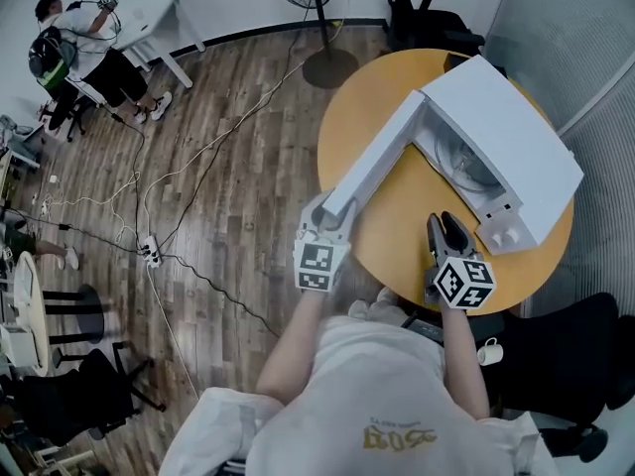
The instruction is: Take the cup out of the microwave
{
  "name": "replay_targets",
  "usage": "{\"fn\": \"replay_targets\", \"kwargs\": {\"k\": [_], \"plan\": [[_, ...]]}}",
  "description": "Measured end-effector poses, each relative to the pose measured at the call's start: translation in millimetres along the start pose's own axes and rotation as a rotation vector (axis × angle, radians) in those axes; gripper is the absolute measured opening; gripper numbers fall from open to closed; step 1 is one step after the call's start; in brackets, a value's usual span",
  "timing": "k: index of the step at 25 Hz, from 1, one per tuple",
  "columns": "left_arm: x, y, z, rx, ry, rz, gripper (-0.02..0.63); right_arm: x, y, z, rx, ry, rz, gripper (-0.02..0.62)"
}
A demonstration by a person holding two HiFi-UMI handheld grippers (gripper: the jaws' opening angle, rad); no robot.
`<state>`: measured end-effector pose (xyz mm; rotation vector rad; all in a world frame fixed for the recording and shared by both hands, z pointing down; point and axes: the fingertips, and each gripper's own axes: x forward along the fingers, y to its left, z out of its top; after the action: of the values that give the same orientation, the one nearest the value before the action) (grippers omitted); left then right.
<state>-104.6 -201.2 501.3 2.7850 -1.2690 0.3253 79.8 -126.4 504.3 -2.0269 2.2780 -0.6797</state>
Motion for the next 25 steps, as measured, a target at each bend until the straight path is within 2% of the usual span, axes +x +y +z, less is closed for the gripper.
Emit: {"fn": "replay_targets", "kwargs": {"k": [7, 16, 25], "plan": [[-3, 4, -3, 0.009, -0.008, -0.003, 0.175, 32, -19, 5, -0.02, 0.026, 0.043, 0.117], [-3, 5, -3, 0.009, -0.004, -0.015, 0.173, 61, -76, -1, 0.0, 0.06, -0.015, 0.117], [-3, 8, 2, 0.003, -0.007, -0.011, 0.175, 87, -114, -3, 0.001, 0.085, -0.074, 0.12]]}}
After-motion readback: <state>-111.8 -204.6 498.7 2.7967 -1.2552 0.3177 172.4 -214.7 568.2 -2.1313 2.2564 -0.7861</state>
